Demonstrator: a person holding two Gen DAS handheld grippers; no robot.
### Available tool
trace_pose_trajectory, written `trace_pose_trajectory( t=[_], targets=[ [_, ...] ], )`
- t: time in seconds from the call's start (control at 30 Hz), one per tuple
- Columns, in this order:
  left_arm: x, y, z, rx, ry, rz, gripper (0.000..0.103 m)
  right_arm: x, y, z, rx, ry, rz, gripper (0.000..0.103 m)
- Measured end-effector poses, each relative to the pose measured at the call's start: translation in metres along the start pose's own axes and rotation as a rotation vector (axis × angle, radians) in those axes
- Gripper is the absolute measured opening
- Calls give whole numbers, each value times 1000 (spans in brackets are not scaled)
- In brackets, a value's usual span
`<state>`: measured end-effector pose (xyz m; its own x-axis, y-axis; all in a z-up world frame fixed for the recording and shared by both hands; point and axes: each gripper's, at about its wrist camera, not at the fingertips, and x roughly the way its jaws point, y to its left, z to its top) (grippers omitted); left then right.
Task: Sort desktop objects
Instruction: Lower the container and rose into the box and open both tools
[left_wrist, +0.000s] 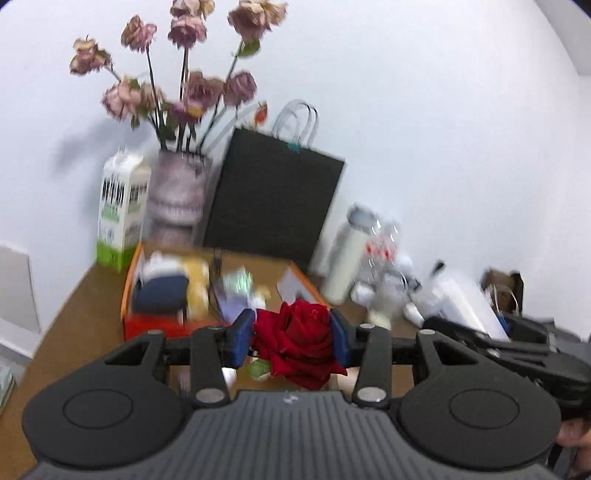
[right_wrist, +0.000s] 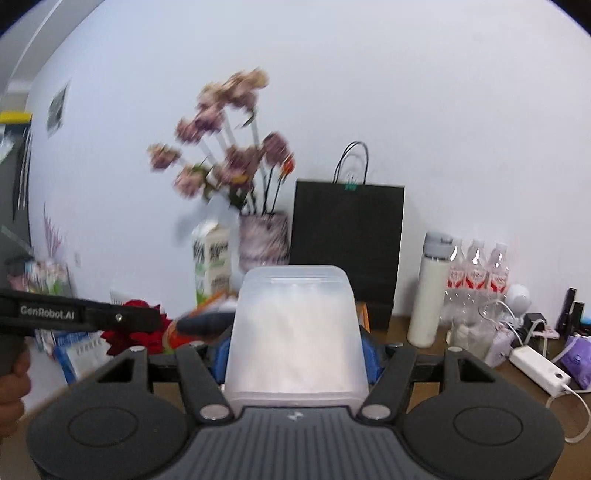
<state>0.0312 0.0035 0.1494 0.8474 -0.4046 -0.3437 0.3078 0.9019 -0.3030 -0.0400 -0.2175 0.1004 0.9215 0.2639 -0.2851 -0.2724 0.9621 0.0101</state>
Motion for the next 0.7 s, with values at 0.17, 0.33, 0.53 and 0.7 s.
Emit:
trace_pose_trajectory(
  t=[0.17,0.33,0.53,0.7],
  targets=[
    [84,16,58,-97,108,-40,45,84,-27,47,43,69,-3,63],
    [188,36,72,-157,269,51,45,197,-45,56,63,247,-34,64],
    [275,67,56,-197,368,163,45,315,-70,33,37,464,-96,63],
    [308,76,52,-204,390,188,57,358,-68,14,1,517,-88,64]
  ],
)
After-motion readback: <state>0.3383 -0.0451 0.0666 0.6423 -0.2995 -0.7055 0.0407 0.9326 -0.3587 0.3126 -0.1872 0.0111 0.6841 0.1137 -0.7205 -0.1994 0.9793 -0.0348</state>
